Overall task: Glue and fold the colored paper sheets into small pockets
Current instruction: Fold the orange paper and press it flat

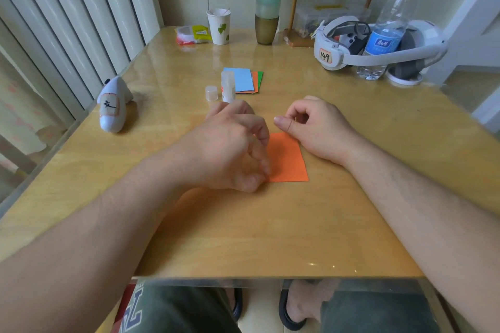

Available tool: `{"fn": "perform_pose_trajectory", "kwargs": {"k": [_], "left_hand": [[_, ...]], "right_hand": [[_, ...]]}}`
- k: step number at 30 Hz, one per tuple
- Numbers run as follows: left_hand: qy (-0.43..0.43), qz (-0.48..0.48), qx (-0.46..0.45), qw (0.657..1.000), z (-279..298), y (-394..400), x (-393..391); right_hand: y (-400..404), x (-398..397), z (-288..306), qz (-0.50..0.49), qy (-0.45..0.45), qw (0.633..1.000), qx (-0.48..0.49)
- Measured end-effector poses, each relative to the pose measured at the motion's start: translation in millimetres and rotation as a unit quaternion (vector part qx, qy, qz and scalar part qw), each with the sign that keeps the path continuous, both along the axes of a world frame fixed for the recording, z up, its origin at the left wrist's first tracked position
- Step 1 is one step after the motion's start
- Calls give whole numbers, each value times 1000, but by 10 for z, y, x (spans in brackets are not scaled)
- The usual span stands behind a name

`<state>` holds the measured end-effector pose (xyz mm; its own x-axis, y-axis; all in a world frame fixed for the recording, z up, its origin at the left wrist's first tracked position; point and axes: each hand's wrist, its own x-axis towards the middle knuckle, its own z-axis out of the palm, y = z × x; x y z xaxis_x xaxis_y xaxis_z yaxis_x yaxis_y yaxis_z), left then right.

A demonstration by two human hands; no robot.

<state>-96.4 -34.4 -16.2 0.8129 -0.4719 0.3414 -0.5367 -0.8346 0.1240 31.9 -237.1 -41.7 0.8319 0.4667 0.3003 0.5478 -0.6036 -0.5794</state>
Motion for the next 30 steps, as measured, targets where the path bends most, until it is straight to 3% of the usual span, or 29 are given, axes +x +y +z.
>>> {"fn": "perform_pose_trajectory", "kwargs": {"k": [5, 9, 14, 20, 26, 30], "left_hand": [[-30, -20, 27, 999, -15, -43, -10], [42, -7, -49, 998, -37, 52, 26], [53, 67, -129, 988, -80, 120, 140], [70, 96, -154, 981, -116, 83, 172], [76, 114, -179, 974, -128, 90, 169], [78, 115, -189, 972, -146, 103, 193]], "right_hand": [[-7, -15, 18, 0, 8, 1000, 9], [-35, -18, 48, -43, 4, 999, 7], [-133, -73, 147, -61, 11, 994, -89], [-134, -200, 209, -9, -15, 990, -143], [-37, -249, 242, -50, 51, 990, -121], [-60, -240, 193, -27, 21, 990, -139]]}}
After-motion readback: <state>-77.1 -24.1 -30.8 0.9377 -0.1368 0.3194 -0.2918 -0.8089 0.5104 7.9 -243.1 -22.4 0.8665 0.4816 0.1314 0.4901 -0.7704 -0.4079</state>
